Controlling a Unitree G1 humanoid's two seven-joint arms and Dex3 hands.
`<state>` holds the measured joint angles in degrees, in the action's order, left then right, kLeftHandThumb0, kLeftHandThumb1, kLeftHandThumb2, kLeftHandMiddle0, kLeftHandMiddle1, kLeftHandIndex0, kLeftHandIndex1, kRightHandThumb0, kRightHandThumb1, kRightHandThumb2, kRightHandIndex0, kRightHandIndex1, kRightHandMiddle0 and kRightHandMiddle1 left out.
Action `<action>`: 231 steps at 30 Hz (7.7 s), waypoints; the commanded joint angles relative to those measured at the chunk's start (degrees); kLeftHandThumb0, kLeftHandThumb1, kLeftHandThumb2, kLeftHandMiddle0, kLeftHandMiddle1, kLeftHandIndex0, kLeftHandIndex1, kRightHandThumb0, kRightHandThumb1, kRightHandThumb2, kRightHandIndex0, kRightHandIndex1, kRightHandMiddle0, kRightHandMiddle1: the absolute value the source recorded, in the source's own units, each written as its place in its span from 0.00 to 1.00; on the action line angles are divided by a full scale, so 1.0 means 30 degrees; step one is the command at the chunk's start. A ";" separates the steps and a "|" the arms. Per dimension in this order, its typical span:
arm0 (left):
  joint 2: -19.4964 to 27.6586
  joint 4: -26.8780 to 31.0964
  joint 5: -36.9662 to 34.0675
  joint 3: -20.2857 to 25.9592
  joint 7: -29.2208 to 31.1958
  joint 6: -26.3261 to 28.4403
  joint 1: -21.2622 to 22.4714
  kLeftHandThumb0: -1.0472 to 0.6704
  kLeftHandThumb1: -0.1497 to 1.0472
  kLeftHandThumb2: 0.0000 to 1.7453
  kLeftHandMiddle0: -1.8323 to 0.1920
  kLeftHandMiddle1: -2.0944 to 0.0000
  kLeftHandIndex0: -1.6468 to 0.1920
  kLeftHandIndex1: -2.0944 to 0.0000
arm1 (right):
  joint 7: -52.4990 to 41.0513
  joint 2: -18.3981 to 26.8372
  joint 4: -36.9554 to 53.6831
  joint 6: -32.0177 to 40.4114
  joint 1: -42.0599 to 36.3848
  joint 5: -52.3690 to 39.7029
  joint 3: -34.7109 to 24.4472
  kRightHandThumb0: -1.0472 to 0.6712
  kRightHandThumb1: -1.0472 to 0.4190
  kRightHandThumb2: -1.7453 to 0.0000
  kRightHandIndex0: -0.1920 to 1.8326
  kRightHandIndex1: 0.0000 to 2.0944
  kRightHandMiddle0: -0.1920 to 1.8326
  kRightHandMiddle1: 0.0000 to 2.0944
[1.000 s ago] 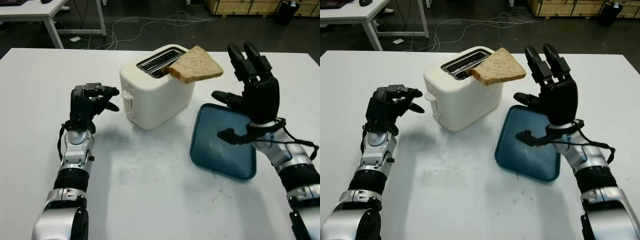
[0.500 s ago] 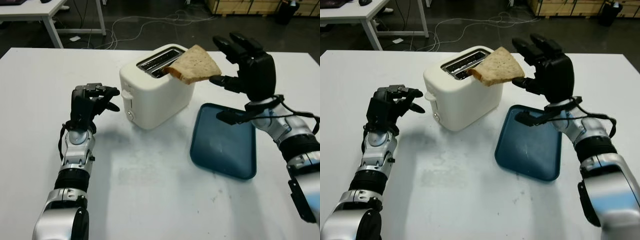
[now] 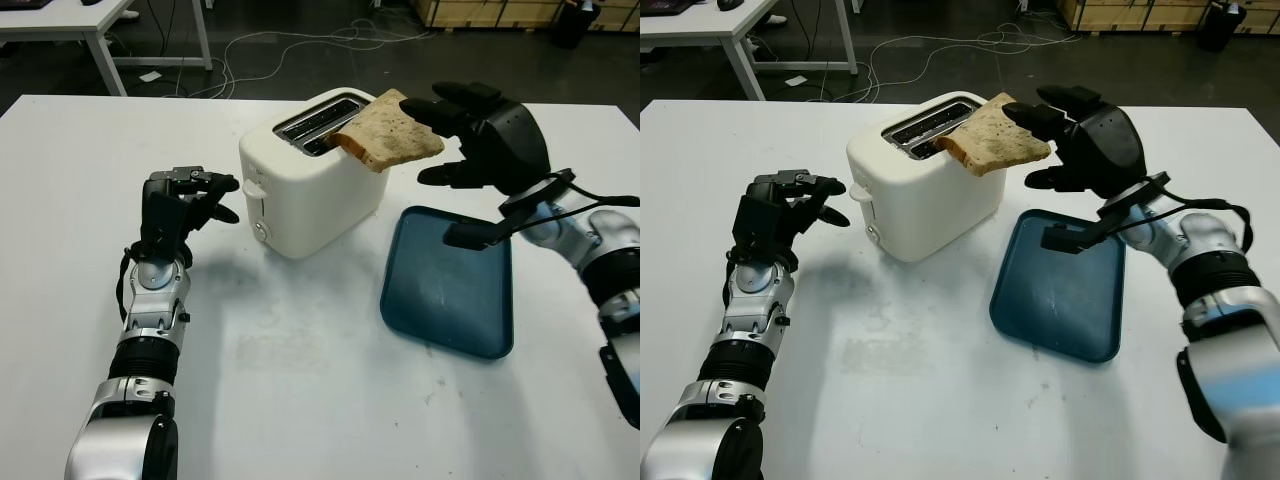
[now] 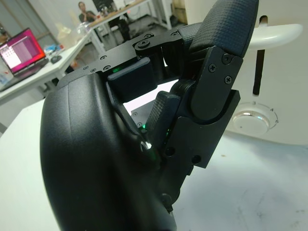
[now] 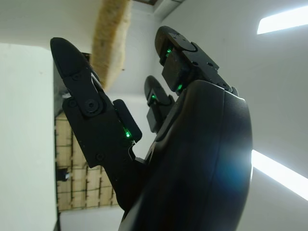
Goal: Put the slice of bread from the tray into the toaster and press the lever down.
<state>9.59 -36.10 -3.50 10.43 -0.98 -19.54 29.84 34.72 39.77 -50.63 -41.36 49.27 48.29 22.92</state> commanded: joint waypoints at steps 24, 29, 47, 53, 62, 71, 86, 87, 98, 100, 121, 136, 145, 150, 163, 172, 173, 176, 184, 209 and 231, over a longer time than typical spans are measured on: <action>0.0023 -0.0066 0.0138 -0.0074 -0.0054 -0.0107 -0.0161 0.00 0.82 0.00 0.13 0.69 0.05 0.84 | 0.8627 -0.2088 -0.4220 0.3091 0.1529 0.3960 0.3431 0.31 0.26 1.00 0.38 0.11 0.42 0.04; -0.0038 -0.0043 0.0034 -0.0049 -0.0015 -0.0021 -0.0157 0.00 0.82 0.00 0.13 0.69 0.05 0.84 | 1.0033 -0.2477 -0.4900 0.4033 0.2004 0.4310 0.4340 0.34 0.23 0.99 0.42 0.15 0.46 0.05; -0.0051 0.0020 0.0296 -0.0237 -0.0228 0.0002 -0.0232 0.00 0.82 0.00 0.13 0.69 0.05 0.84 | 1.5992 -0.2994 -0.5678 0.3055 0.3467 0.5270 0.6478 0.47 0.18 1.00 0.61 0.24 0.59 0.09; -0.0154 -0.0035 -0.0123 -0.0140 -0.0011 0.0043 -0.0159 0.00 0.81 0.00 0.13 0.69 0.05 0.84 | 1.6413 -0.2872 -0.5589 0.2444 0.4022 0.5316 0.6823 0.51 0.19 1.00 0.64 0.25 0.64 0.11; -0.0180 -0.0021 -0.0123 -0.0141 0.0070 0.0039 -0.0147 0.00 0.80 0.00 0.13 0.69 0.04 0.85 | 1.2392 -0.2860 -0.5496 0.0442 0.4502 0.2883 0.4982 0.50 0.17 1.00 0.65 0.26 0.65 0.10; -0.0141 0.0015 -0.0044 -0.0157 0.0012 0.0052 -0.0193 0.00 0.80 0.00 0.13 0.69 0.04 0.85 | 0.7824 -0.2623 -0.6039 -0.1108 0.6011 0.0507 0.2754 0.47 0.16 0.99 0.64 0.26 0.67 0.10; -0.0052 -0.0139 0.0220 -0.0223 -0.0216 -0.0137 -0.0240 0.00 0.82 0.00 0.13 0.69 0.04 0.85 | -0.1589 -0.3809 -0.6760 -0.1501 0.9344 -0.3834 -0.0679 0.47 0.15 1.00 0.65 0.34 0.68 0.09; -0.0047 -0.0149 0.0222 -0.0220 -0.0232 -0.0140 -0.0240 0.00 0.82 0.00 0.13 0.69 0.05 0.85 | -0.2008 -0.3923 -0.6764 -0.1428 0.9505 -0.3977 -0.0806 0.47 0.16 1.00 0.65 0.34 0.69 0.09; -0.0103 0.0027 0.0211 -0.0249 -0.0400 0.0080 -0.0272 0.00 0.82 0.00 0.13 0.68 0.04 0.84 | -0.5361 -0.5341 -0.7094 0.0131 1.0939 -0.4044 -0.0790 0.49 0.15 0.99 0.65 0.39 0.69 0.09; -0.0106 0.0014 0.0216 -0.0265 -0.0403 0.0039 -0.0281 0.00 0.82 0.00 0.13 0.68 0.05 0.84 | -0.5509 -0.5600 -0.7249 0.0334 1.1005 -0.4055 -0.0726 0.49 0.15 1.00 0.64 0.39 0.69 0.09; -0.0185 -0.0120 0.0066 -0.0315 -0.0164 -0.0179 -0.0300 0.00 0.80 0.00 0.13 0.69 0.04 0.85 | -1.1861 -0.6722 -0.7755 0.2360 1.0092 -0.8053 -0.3737 0.50 0.14 0.99 0.62 0.41 0.68 0.10; -0.0225 0.0081 0.0057 -0.0401 -0.0142 0.0120 -0.0109 0.00 0.80 0.00 0.13 0.70 0.04 0.85 | -1.2303 -0.6300 -0.7701 0.2863 1.0109 -0.7692 -0.3697 0.49 0.14 1.00 0.62 0.41 0.67 0.11; -0.0197 -0.0029 -0.0021 -0.0325 -0.0092 -0.0045 -0.0082 0.00 0.80 0.00 0.13 0.70 0.04 0.85 | -1.0241 -0.5681 -0.7797 0.2365 0.9971 -0.5128 -0.1352 0.51 0.15 1.00 0.62 0.42 0.66 0.11; -0.0199 0.0046 -0.0188 -0.0233 0.0018 0.0022 -0.0123 0.00 0.80 0.00 0.13 0.69 0.04 0.85 | -0.9465 -0.5438 -0.7868 0.2471 1.0103 -0.4145 -0.0274 0.53 0.15 1.00 0.62 0.42 0.66 0.11; -0.0088 -0.0110 0.0029 -0.0252 -0.0125 -0.0113 -0.0131 0.00 0.81 0.00 0.13 0.69 0.04 0.85 | -0.8345 -0.4805 -0.7972 0.2408 1.0430 -0.2876 0.1051 0.53 0.14 0.99 0.62 0.40 0.67 0.11; -0.0181 -0.0122 0.0017 -0.0269 -0.0136 -0.0117 -0.0134 0.00 0.81 0.00 0.13 0.69 0.04 0.85 | -0.7699 -0.4765 -0.7824 0.2007 1.0965 -0.2693 0.1361 0.53 0.15 1.00 0.63 0.40 0.67 0.11; -0.0187 -0.0117 0.0031 -0.0281 -0.0146 -0.0101 -0.0134 0.00 0.81 0.00 0.13 0.70 0.04 0.85 | -0.7564 -0.4832 -0.7802 0.2041 1.1040 -0.2534 0.1526 0.52 0.14 1.00 0.63 0.41 0.68 0.12; -0.0208 -0.0116 -0.0020 -0.0272 -0.0098 -0.0084 -0.0141 0.00 0.81 0.00 0.13 0.69 0.04 0.85 | -0.7144 -0.5146 -0.7735 0.2075 1.1180 -0.2065 0.1991 0.50 0.14 1.00 0.62 0.41 0.68 0.12; -0.0318 -0.0004 -0.0029 -0.0291 -0.0169 -0.0035 -0.0220 0.00 0.80 0.00 0.13 0.69 0.04 0.85 | -0.5594 -0.6281 -0.7841 0.1602 1.1280 0.0190 0.4354 0.54 0.15 0.99 0.61 0.35 0.69 0.12; -0.0282 -0.0034 -0.0094 -0.0222 -0.0143 -0.0176 -0.0354 0.00 0.80 0.00 0.13 0.69 0.04 0.85 | -1.0248 -0.6079 -0.7834 0.3252 1.2426 0.0573 0.4670 0.15 0.24 1.00 0.10 0.20 0.20 0.00; 0.0382 0.0297 0.0583 -0.0413 -0.0317 -0.0064 -0.0150 0.00 0.83 0.01 0.13 0.69 0.04 0.85 | -1.5486 -0.5620 -0.3248 0.1782 0.5647 -1.5701 -0.9385 0.22 0.10 0.94 0.28 0.36 0.38 0.11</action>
<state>9.57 -35.90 -2.99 9.50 -1.75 -19.58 29.05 -11.92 24.91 -62.01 -35.89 71.76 4.44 -3.00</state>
